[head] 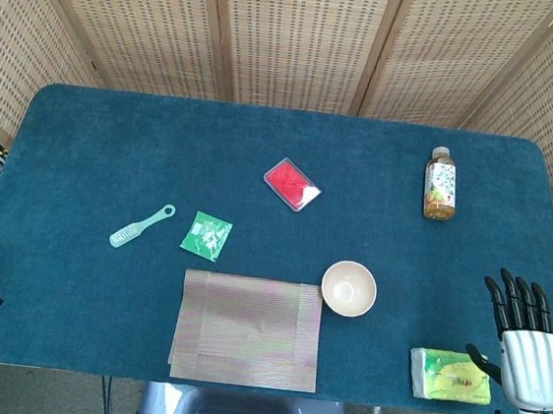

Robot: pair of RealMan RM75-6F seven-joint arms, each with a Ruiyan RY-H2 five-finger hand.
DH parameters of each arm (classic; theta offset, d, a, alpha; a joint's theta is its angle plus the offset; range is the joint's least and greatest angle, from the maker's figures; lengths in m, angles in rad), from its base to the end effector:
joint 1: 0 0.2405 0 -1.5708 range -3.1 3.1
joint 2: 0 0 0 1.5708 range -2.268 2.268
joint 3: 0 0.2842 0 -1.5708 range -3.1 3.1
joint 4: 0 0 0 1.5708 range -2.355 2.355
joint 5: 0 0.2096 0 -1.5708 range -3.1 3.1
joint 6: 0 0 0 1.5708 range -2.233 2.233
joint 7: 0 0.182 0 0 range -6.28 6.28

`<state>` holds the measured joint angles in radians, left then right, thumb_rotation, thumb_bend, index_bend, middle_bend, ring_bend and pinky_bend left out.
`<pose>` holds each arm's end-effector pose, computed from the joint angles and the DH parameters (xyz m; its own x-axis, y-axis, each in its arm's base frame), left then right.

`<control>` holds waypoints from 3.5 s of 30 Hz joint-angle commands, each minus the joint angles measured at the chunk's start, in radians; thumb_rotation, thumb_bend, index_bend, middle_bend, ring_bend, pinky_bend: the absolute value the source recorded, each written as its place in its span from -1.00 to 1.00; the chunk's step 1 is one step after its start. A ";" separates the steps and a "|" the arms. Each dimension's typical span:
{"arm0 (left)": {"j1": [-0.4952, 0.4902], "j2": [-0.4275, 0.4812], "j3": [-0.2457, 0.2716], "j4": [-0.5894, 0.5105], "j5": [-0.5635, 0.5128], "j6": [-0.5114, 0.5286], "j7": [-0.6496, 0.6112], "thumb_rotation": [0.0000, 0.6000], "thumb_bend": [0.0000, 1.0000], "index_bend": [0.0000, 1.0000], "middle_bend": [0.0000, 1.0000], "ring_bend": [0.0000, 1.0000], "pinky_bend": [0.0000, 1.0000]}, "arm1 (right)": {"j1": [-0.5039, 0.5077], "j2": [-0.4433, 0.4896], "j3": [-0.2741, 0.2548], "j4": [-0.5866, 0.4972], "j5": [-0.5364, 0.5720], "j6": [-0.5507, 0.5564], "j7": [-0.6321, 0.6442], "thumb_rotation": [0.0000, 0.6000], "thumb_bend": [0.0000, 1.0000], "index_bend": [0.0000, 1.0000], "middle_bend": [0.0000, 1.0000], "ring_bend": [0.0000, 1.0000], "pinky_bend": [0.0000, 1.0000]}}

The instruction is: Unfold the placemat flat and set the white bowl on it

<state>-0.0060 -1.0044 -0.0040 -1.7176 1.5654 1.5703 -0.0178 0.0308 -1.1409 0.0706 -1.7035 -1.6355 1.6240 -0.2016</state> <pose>-0.3246 0.1848 0.2025 0.3910 -0.0059 0.9204 0.9204 -0.0008 -0.3910 -0.2940 -0.2039 0.1764 0.4670 0.1495 0.8715 -0.8736 -0.0747 0.4809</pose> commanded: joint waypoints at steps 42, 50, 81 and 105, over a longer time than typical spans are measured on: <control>-0.049 -0.022 -0.053 -0.024 -0.131 -0.091 0.085 1.00 -1.00 -1.00 -1.00 -1.00 -1.00 | 0.427 -0.329 -0.035 0.314 -0.066 -0.579 -0.050 1.00 -0.33 -0.26 -1.00 -1.00 -1.00; -0.053 -0.024 -0.053 -0.023 -0.136 -0.098 0.084 1.00 -1.00 -1.00 -1.00 -1.00 -1.00 | 0.438 -0.361 -0.040 0.383 -0.052 -0.545 0.011 1.00 0.09 0.08 -1.00 -1.00 -1.00; -0.052 -0.028 -0.044 -0.035 -0.119 -0.085 0.102 1.00 -1.00 -1.00 -1.00 -1.00 -1.00 | 0.426 -0.317 0.065 0.721 0.187 -0.505 0.324 1.00 0.18 0.45 -1.00 -1.00 -1.00; -0.045 -0.027 -0.037 -0.040 -0.097 -0.063 0.102 1.00 -1.00 -1.00 -1.00 -1.00 -1.00 | 0.346 -0.165 0.026 0.508 0.164 -0.396 0.349 1.00 -1.00 -1.00 -1.00 -1.00 -1.00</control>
<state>-0.0509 -1.0316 -0.0420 -1.7572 1.4666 1.5063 0.0843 0.4026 -1.3486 0.0972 -1.1427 -1.4562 1.1858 0.1508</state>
